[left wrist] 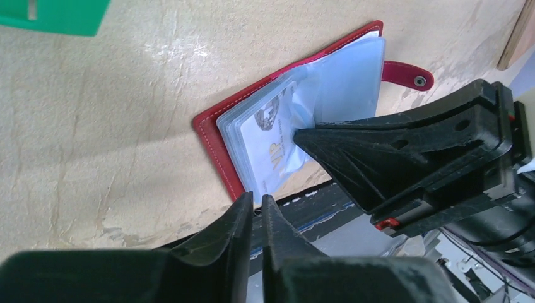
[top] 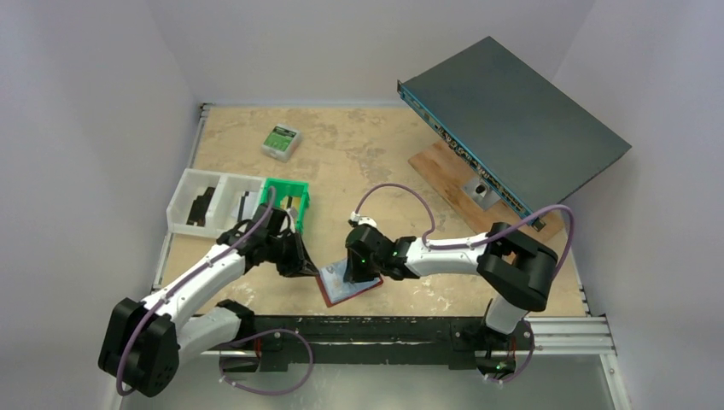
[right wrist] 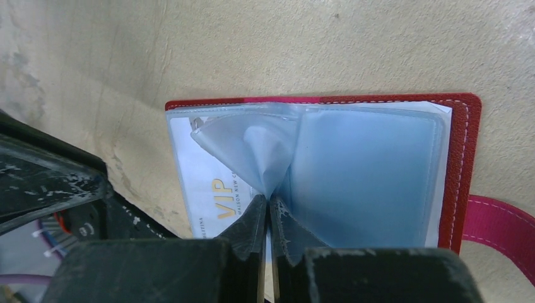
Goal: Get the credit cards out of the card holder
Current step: Remove the credit card from the card holder.
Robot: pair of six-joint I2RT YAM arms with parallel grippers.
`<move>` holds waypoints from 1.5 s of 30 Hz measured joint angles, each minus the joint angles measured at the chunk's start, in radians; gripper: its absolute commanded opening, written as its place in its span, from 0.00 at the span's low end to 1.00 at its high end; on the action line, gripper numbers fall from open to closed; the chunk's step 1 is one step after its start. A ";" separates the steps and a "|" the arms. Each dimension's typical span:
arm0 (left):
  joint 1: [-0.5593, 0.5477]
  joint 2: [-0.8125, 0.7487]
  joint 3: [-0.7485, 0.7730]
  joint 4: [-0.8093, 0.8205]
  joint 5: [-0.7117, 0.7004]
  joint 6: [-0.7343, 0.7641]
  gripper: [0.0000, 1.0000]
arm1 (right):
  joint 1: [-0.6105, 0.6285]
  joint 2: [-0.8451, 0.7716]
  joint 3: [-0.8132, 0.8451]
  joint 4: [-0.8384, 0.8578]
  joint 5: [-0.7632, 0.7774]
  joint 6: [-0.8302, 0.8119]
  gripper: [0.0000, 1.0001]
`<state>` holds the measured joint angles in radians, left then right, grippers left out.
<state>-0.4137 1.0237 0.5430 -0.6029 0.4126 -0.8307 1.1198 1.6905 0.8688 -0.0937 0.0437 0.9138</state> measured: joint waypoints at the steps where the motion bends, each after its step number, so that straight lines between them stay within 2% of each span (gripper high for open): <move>1: -0.008 0.013 0.000 0.011 0.000 -0.003 0.04 | -0.010 -0.007 -0.020 0.028 -0.021 0.008 0.00; 3: -0.028 0.040 0.000 0.035 0.000 -0.011 0.00 | -0.026 -0.016 -0.048 0.071 -0.055 0.016 0.00; 16: -0.104 0.285 0.023 0.179 -0.025 -0.027 0.00 | -0.047 -0.064 -0.143 0.201 -0.169 0.069 0.00; 19: -0.105 0.302 0.024 0.206 -0.039 -0.027 0.00 | -0.049 -0.085 -0.158 0.214 -0.173 0.076 0.07; 23: -0.115 0.317 0.029 0.230 -0.047 -0.027 0.00 | -0.050 -0.097 -0.164 0.233 -0.183 0.084 0.30; 25: -0.126 0.319 0.033 0.235 -0.048 -0.028 0.00 | -0.050 -0.097 -0.164 0.237 -0.190 0.087 0.39; 28: -0.147 0.319 0.041 0.238 -0.049 -0.033 0.00 | -0.050 -0.109 -0.163 0.235 -0.193 0.085 0.46; 34: -0.193 0.319 0.071 0.234 -0.049 -0.044 0.00 | -0.050 -0.168 -0.151 0.169 -0.166 0.076 0.55; 41: -0.258 0.322 0.123 0.233 -0.045 -0.056 0.00 | -0.050 -0.327 -0.126 0.040 -0.050 0.070 0.54; 45: -0.285 0.375 0.154 0.255 -0.039 -0.072 0.00 | -0.050 -0.396 -0.127 -0.028 0.016 0.073 0.52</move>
<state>-0.6991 1.3991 0.6975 -0.3481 0.3740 -0.9024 1.0702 1.2949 0.7418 -0.1215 0.0593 0.9867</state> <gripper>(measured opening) 0.003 0.535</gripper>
